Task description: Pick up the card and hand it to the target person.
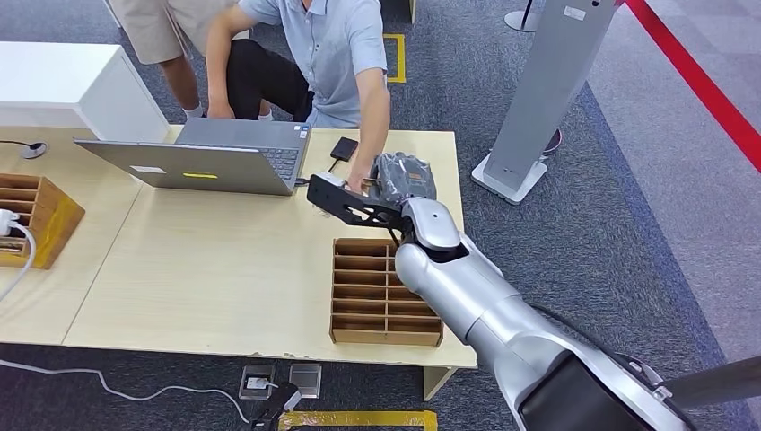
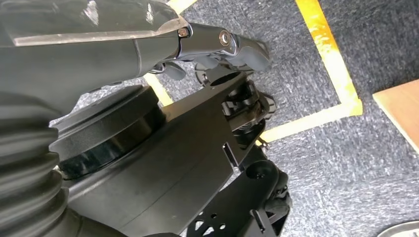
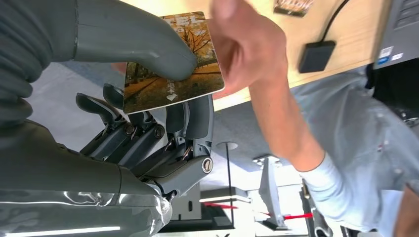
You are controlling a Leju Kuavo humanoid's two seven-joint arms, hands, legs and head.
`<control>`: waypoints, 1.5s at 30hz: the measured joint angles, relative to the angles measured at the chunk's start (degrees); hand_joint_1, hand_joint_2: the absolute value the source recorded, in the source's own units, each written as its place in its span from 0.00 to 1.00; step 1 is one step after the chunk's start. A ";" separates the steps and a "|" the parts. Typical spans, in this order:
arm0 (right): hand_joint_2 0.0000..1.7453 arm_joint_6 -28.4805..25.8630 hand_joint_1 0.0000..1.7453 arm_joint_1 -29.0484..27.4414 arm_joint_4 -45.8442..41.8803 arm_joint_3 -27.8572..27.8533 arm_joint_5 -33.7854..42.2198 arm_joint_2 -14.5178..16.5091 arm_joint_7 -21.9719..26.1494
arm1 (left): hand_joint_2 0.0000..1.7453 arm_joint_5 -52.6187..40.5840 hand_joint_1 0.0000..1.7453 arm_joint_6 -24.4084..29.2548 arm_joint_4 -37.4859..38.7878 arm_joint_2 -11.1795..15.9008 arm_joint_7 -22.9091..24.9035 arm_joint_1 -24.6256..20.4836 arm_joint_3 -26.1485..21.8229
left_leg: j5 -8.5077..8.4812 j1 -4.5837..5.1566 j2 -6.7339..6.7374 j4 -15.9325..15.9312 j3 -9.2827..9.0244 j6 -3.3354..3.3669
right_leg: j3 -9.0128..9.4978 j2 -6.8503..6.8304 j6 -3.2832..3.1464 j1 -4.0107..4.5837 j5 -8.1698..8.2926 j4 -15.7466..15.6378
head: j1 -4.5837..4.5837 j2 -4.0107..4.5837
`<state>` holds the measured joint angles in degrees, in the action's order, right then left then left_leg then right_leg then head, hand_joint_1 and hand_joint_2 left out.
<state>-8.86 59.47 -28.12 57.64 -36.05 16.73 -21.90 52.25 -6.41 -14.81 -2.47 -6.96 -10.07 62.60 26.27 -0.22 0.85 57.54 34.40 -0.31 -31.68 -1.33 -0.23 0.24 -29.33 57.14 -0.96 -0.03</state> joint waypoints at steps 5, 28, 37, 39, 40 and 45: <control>1.00 -1.54 1.00 0.46 2.43 -0.17 -0.83 -0.22 0.43 | 1.00 0.01 0.00 -0.43 0.00 0.02 0.42 0.13 0.00 | 0.00 0.00 0.01 0.00 0.00 0.00 | 0.00 0.00 0.00 0.00 0.00 0.00 | -0.04 0.00; 1.00 -6.12 0.00 0.56 6.01 -0.19 -0.86 -0.16 4.84 | 1.00 -1.06 0.00 0.45 0.01 0.02 -1.50 0.00 0.00 | 0.00 0.00 0.00 0.00 0.01 0.00 | 0.00 0.00 -0.01 0.00 0.00 0.01 | -0.03 0.00; 1.00 -8.50 0.00 -0.28 4.50 0.04 -2.23 0.57 9.73 | 1.00 -1.06 0.00 1.13 0.01 0.03 -1.74 0.03 -0.01 | 0.00 0.00 0.01 0.00 0.01 0.00 | 0.00 0.00 -0.01 0.00 0.00 0.01 | -0.03 0.01; 1.00 -8.32 0.00 -1.42 2.72 0.15 -2.71 0.54 10.71 | 1.00 -1.03 0.00 1.20 0.01 0.03 -2.20 0.09 -0.03 | 0.00 0.00 0.00 0.00 0.00 0.00 | 0.00 0.00 -0.01 0.00 0.00 0.01 | -0.04 0.01; 1.00 -8.05 0.00 -2.20 1.44 0.20 -2.84 0.44 11.02 | 1.00 -0.98 0.00 1.28 0.01 0.04 -2.55 0.16 -0.10 | 0.00 0.00 0.01 0.00 0.00 0.00 | 0.00 0.00 -0.01 0.00 0.00 0.01 | -0.04 0.01; 1.00 -5.07 0.00 -7.02 -7.53 0.60 -2.17 -1.16 12.04 | 1.00 -0.14 0.00 2.17 0.04 0.12 -4.77 0.88 -0.48 | 0.01 0.00 0.01 0.00 0.01 0.00 | -0.02 0.00 -0.01 0.00 -0.02 0.00 | -0.06 0.00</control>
